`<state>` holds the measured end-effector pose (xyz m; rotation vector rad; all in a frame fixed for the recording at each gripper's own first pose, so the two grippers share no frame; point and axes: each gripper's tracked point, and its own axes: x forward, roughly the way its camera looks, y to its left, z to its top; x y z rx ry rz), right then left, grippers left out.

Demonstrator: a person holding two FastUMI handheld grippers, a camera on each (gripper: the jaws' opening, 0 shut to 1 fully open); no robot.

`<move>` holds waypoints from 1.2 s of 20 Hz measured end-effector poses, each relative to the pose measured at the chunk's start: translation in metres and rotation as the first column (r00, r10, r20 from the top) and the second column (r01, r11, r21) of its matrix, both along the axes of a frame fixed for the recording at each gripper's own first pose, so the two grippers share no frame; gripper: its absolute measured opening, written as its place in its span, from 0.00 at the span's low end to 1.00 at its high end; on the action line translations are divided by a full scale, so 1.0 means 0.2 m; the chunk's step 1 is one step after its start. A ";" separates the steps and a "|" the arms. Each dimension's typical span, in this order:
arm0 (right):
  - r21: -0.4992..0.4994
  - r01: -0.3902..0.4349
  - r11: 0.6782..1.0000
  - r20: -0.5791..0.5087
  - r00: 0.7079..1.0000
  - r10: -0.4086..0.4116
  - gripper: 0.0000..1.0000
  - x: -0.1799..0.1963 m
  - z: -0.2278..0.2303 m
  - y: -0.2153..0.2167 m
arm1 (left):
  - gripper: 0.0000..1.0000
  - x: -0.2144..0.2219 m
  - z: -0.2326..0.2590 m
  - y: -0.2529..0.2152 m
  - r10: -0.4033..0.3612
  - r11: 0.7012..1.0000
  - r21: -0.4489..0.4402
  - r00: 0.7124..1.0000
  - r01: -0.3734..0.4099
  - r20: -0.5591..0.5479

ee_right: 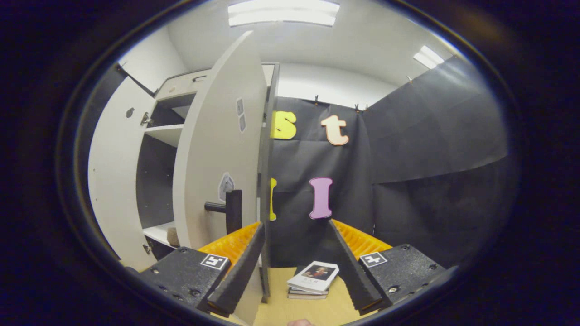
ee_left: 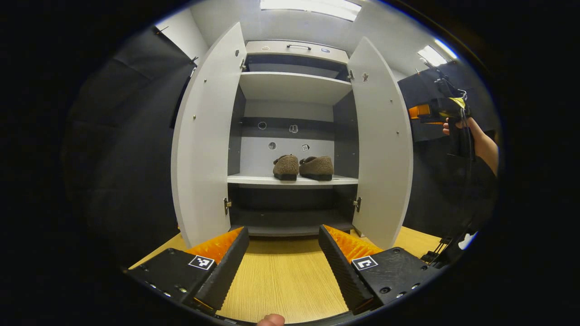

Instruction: Grab one shoe with the right hand and put it into the shoe cabinet, grab the other shoe with the left hand and put it into the shoe cabinet; then close the right door with the right hand and the left door with the left hand.

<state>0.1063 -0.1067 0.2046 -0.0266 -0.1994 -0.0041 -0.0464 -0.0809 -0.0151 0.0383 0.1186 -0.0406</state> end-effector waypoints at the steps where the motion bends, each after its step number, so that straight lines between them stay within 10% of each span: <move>1: 0.001 -0.029 1.000 -0.005 1.000 0.029 0.91 0.01 -0.01 0.06 | 0.94 0.00 0.00 0.01 0.001 1.000 0.002 1.000 -0.001 -0.001; 16: 0.089 -0.215 0.972 0.012 0.976 0.215 0.93 0.33 -0.09 0.72 | 0.94 -0.01 0.05 0.14 0.082 0.997 0.006 0.996 -0.083 0.022; 24: 0.020 -0.167 0.986 0.071 0.984 0.165 0.93 -0.02 -0.15 0.62 | 0.94 -0.01 0.14 0.24 0.125 0.992 -0.034 0.992 -0.124 0.025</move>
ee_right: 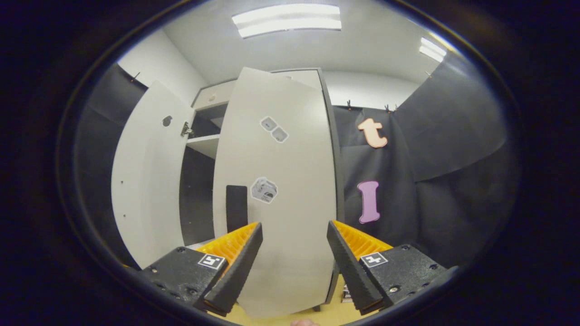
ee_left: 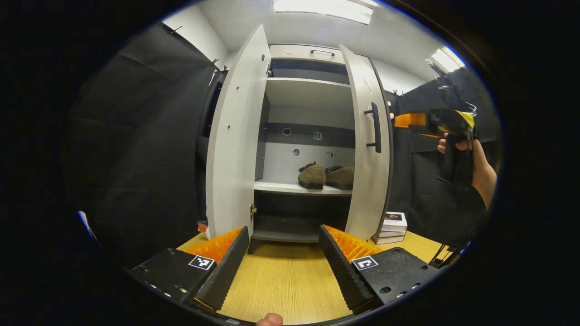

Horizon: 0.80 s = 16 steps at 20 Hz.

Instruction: Grab one shoe with the right hand and put it into the shoe cabinet, grab the other shoe with the left hand and put it into the shoe cabinet; then close the right door with the right hand and the left door with the left hand.

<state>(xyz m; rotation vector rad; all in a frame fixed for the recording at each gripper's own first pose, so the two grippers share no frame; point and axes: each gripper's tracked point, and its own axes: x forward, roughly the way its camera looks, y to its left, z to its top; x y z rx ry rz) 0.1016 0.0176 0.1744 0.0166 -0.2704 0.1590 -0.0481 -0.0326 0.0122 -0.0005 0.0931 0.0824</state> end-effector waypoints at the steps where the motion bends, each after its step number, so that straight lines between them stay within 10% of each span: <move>1: -0.006 0.012 1.000 -0.009 1.000 -0.012 0.93 -0.07 -0.07 -0.01 | 0.94 0.01 0.02 0.00 0.002 1.000 -0.002 1.000 -0.002 0.005; 9: -0.056 0.051 0.997 -0.198 0.978 -0.061 0.95 -0.41 -0.91 0.04 | 0.94 0.05 0.06 -0.08 -0.050 0.999 -0.019 0.999 0.051 0.016; 16: -0.097 0.070 0.993 -0.260 0.961 -0.093 0.97 -0.50 -1.14 0.02 | 0.94 0.03 0.22 -0.02 -0.044 0.997 -0.056 0.997 0.048 0.069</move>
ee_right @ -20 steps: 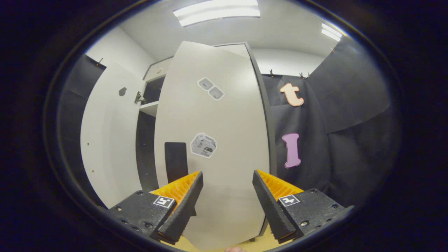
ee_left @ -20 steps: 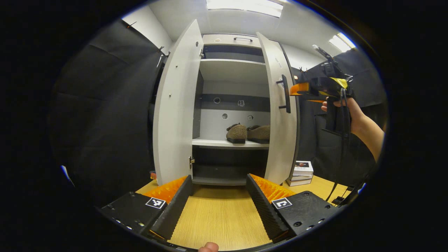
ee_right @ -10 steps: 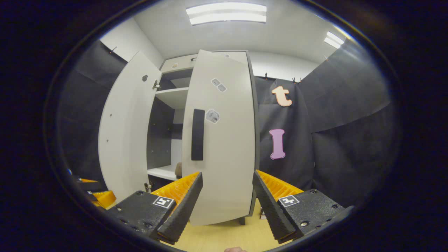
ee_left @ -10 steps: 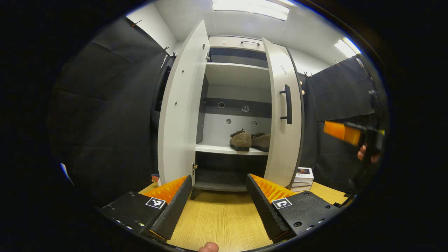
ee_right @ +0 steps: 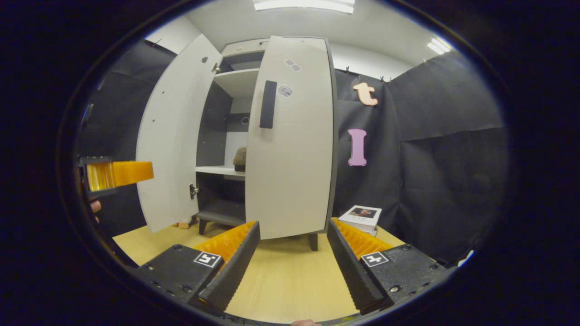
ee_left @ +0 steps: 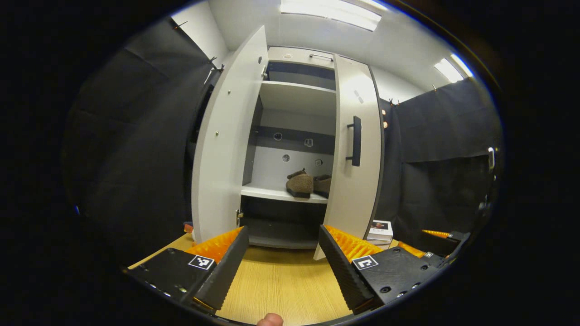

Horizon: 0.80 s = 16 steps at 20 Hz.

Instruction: Grab one shoe with the right hand and put it into the shoe cabinet, grab the other shoe with the left hand and put it into the shoe cabinet; then close the right door with the right hand and the left door with the left hand.

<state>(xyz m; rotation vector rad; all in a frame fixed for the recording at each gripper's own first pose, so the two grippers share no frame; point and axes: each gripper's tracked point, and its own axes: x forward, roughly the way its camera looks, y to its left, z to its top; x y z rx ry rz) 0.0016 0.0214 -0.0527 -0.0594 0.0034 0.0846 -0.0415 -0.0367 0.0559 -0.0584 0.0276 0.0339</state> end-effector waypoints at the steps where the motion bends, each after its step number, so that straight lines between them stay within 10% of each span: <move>1: 0.002 -0.003 1.000 0.000 1.000 0.003 0.98 -0.01 0.00 0.00 | 0.94 0.01 0.10 0.08 0.029 1.000 0.011 0.999 -0.029 0.040; 7: -0.005 -0.002 1.000 0.022 1.000 0.002 0.97 -0.02 0.07 -0.02 | 0.94 0.07 0.57 0.63 0.197 0.979 0.005 0.954 -0.204 0.224; 16: 0.001 0.020 1.000 0.057 0.998 -0.020 0.98 -0.04 0.17 -0.09 | 0.95 0.35 0.62 1.20 0.354 0.933 -0.139 0.920 -0.333 0.170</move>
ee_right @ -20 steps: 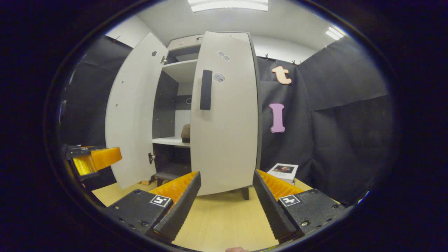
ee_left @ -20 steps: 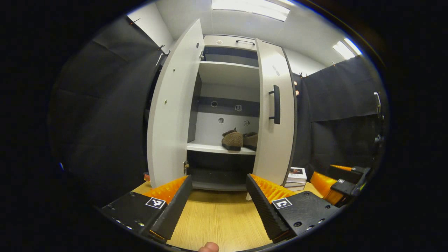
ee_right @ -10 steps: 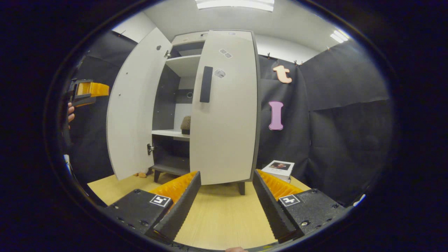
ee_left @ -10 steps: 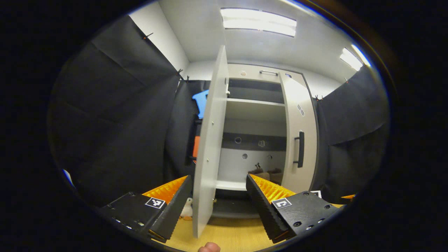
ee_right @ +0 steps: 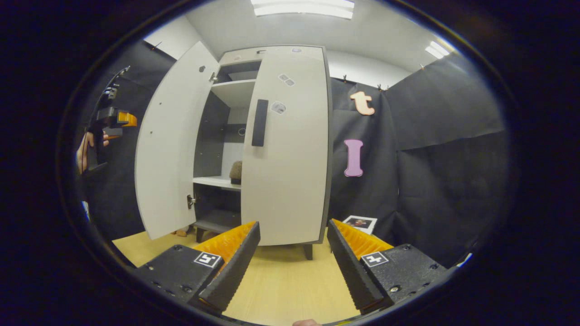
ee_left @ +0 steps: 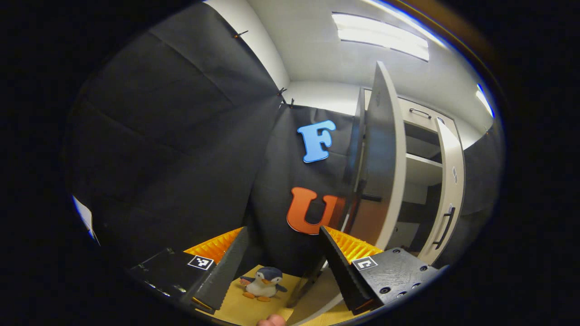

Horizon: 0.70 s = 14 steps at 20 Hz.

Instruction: Grab one shoe with the right hand and put it into the shoe cabinet, grab the other shoe with the left hand and put it into the shoe cabinet; then close the right door with the right hand and the left door with the left hand.

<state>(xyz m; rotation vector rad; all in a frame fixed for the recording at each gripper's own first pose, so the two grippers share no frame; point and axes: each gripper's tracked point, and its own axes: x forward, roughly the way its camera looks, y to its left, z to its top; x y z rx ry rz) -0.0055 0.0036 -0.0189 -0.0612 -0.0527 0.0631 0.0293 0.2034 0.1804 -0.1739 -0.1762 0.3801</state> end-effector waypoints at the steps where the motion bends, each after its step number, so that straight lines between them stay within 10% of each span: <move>1: 0.003 0.008 1.000 -0.003 1.000 -0.008 0.98 0.00 0.00 -0.02 | 0.95 0.04 -0.01 0.02 -0.003 1.000 -0.009 1.000 0.003 -0.005; 14: 0.014 0.048 0.999 0.013 0.999 -0.048 0.98 0.03 0.03 -0.06 | 0.93 0.24 -0.02 -0.06 -0.157 0.986 -0.045 0.988 0.157 0.001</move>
